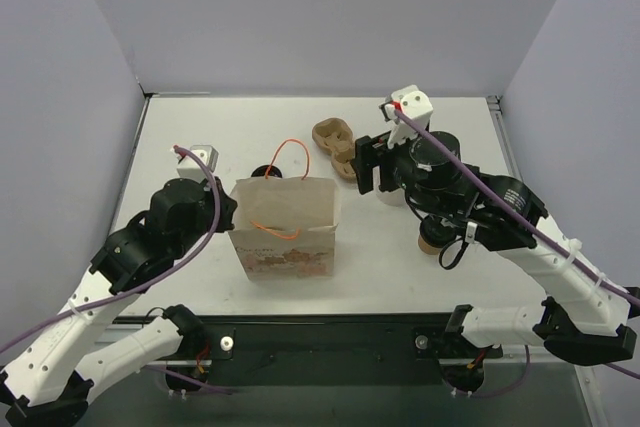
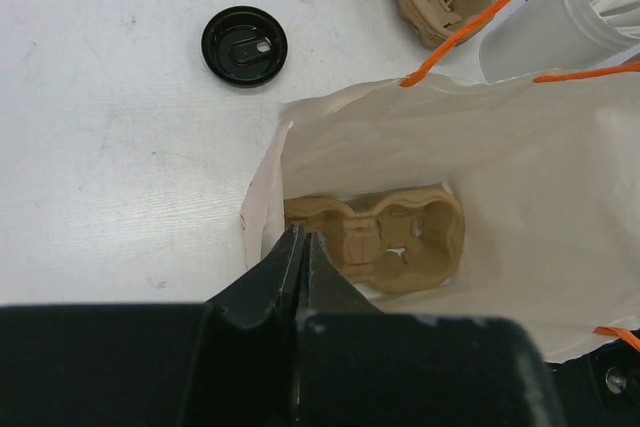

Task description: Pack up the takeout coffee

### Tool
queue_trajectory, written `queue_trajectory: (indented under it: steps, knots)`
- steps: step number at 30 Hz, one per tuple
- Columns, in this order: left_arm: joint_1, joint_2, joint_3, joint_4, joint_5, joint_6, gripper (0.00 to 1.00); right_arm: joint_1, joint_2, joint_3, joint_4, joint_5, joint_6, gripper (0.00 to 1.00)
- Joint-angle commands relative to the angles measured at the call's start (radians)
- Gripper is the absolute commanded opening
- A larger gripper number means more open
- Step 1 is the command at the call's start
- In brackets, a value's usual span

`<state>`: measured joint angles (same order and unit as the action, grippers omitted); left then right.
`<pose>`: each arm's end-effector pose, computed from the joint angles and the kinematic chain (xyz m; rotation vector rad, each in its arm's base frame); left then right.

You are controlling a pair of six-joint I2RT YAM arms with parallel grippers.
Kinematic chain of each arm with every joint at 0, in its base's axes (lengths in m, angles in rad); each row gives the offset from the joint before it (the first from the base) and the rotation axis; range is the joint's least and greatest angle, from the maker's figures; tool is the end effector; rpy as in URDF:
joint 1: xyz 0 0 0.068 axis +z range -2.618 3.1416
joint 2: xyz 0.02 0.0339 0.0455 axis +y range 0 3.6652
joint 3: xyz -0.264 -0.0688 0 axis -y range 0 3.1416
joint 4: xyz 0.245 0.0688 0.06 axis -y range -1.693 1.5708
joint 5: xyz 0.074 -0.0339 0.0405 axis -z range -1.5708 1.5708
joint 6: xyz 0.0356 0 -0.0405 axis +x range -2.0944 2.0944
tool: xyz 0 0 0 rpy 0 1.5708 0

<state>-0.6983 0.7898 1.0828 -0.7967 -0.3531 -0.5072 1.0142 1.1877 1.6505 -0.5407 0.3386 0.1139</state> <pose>0.1193 -0.0841 0.3774 -0.0195 2.0628 -0.3855 0.1268 0.1814 0.5131 -0.4848 1.6049 0.5797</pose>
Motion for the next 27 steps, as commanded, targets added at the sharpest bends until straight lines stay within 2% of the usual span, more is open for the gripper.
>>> queue_trajectory:
  steps: [1,5,9,15,20,23,27]
  knots:
    - [0.005,-0.035,-0.006,0.072,0.066,0.093,0.00,-0.075,0.013,-0.005,-0.172,0.246,0.186,0.67]
    - [0.005,-0.084,-0.034,0.165,0.092,0.137,0.00,-0.244,-0.010,-0.076,-0.284,0.188,0.401,0.65]
    - [0.005,-0.107,-0.087,0.246,0.127,0.148,0.00,-0.420,-0.062,-0.201,-0.376,0.128,0.501,0.65]
    - [0.005,-0.084,-0.040,0.199,0.079,0.131,0.00,-0.592,-0.091,-0.386,-0.383,-0.016,0.507,0.71]
    - [0.005,-0.047,0.023,0.097,-0.015,0.088,0.32,-0.657,-0.074,-0.448,-0.370,-0.059,0.512,0.73]
    - [0.005,-0.032,0.025,0.085,-0.041,0.094,0.39,-0.670,-0.062,-0.452,-0.360,-0.076,0.495,0.74]
    - [0.005,0.005,0.054,0.032,-0.090,0.087,0.44,-0.694,-0.040,-0.454,-0.352,-0.110,0.478,0.74]
